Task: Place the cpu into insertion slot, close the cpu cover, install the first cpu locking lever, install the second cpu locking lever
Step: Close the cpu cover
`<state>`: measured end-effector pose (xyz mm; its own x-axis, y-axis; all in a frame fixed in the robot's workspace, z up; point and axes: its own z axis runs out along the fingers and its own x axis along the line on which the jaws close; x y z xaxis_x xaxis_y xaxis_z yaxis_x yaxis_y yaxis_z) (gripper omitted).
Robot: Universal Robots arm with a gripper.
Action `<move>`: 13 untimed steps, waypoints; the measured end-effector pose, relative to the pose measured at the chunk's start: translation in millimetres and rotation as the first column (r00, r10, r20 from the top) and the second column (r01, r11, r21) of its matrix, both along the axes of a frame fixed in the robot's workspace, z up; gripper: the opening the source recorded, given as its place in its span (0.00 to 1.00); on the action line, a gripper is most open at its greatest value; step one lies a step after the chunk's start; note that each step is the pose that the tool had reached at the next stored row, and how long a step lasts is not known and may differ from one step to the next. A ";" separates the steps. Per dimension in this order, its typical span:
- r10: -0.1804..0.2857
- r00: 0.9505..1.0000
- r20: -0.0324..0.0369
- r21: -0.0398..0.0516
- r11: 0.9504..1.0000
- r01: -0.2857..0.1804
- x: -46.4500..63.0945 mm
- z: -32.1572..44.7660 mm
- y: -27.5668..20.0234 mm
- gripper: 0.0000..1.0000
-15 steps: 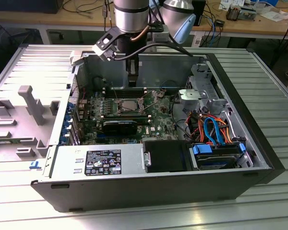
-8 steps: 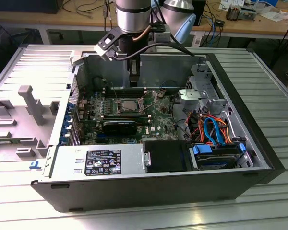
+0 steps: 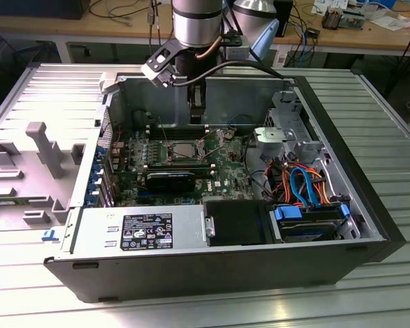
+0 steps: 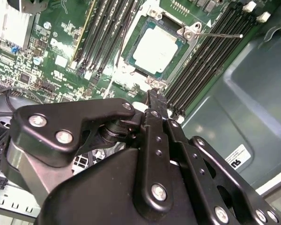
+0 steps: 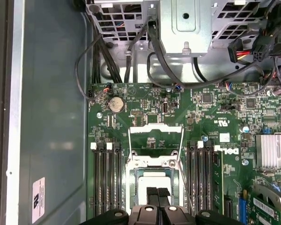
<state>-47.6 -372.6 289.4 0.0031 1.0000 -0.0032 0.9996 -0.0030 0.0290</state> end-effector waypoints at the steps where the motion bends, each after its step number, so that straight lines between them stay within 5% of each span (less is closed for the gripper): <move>1: 0.000 1.000 0.000 0.000 1.000 0.000 1.5 -0.1 0.0 0.11; 13: 0.000 1.000 0.000 0.000 1.000 0.000 24.6 -1.8 0.0 0.11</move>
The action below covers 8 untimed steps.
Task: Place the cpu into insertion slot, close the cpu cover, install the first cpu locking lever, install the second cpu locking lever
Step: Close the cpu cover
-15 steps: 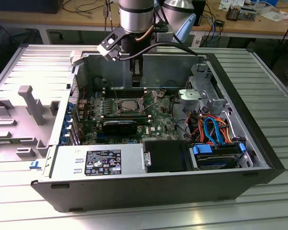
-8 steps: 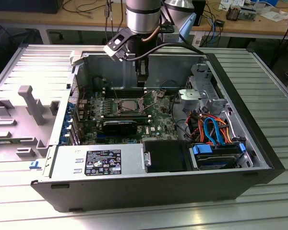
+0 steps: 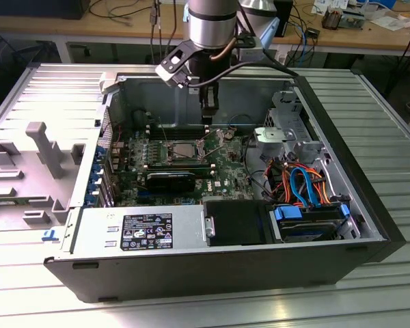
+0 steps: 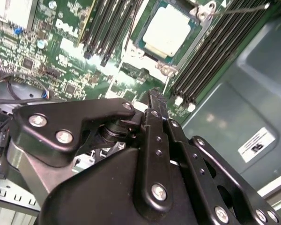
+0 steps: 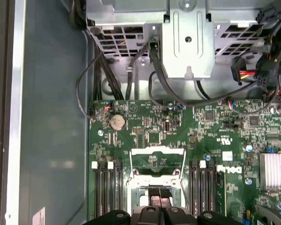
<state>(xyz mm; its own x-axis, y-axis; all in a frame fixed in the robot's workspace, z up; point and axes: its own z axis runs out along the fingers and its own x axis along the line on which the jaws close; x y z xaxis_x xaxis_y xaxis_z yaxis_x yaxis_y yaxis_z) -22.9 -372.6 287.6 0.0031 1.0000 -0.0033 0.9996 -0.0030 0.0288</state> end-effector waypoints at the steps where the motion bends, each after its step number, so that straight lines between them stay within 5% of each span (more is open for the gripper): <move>1: 0.000 1.000 0.000 0.000 1.000 0.000 2.6 -0.3 0.0 0.11; 8: 0.000 1.000 0.000 0.000 1.000 0.000 20.1 -2.5 0.0 0.11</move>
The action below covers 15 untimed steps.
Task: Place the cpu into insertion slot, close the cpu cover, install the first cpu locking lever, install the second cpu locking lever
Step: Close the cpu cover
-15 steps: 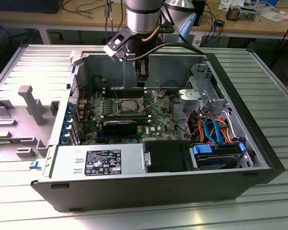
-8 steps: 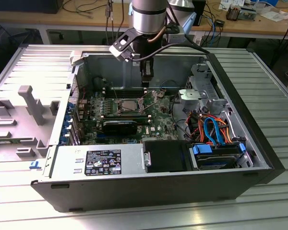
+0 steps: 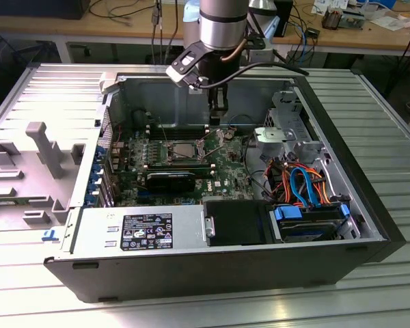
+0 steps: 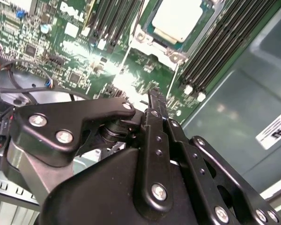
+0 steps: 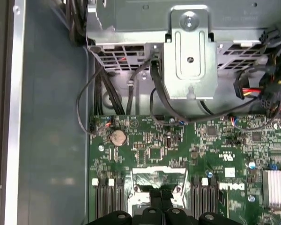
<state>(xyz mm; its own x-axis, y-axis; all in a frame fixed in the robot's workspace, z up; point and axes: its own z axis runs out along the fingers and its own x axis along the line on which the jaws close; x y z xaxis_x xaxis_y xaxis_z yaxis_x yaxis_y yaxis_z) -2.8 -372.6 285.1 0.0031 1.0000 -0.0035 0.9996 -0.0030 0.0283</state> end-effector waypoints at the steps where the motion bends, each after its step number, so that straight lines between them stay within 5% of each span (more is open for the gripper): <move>1: 0.000 1.000 0.000 0.000 1.000 0.000 2.5 -0.5 0.0 0.11; 9: 0.010 1.000 -0.002 0.000 1.000 -0.010 19.7 -8.1 0.0 0.11; 15: 0.051 0.999 -0.008 -0.003 0.999 -0.051 35.8 -24.3 0.0 0.11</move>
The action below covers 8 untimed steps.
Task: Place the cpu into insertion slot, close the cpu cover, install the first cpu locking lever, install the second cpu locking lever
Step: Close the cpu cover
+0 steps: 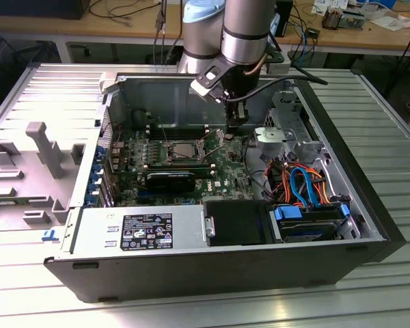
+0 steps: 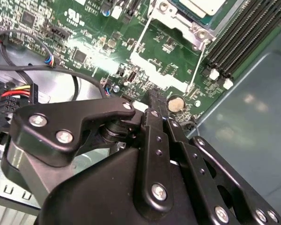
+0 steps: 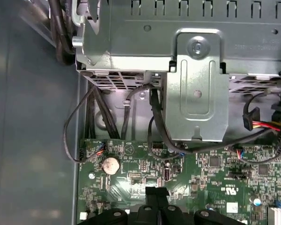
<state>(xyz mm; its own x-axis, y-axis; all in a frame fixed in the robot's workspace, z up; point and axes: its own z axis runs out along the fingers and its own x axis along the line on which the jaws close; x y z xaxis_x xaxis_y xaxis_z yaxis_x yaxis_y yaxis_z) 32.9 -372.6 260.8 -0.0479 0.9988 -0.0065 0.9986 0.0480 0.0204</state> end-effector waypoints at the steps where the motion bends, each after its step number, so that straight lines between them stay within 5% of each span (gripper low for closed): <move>1: 0.008 1.000 0.000 0.000 1.000 -0.008 1.3 -1.6 0.0 0.11; 8: 0.039 0.999 -0.002 0.005 0.999 -0.039 2.4 -11.7 0.0 0.11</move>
<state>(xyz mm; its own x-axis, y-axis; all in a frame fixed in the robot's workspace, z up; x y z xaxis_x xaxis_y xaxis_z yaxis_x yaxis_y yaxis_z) 35.3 -372.6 249.1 -0.0870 0.9962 -0.0017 0.9960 0.0870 0.0186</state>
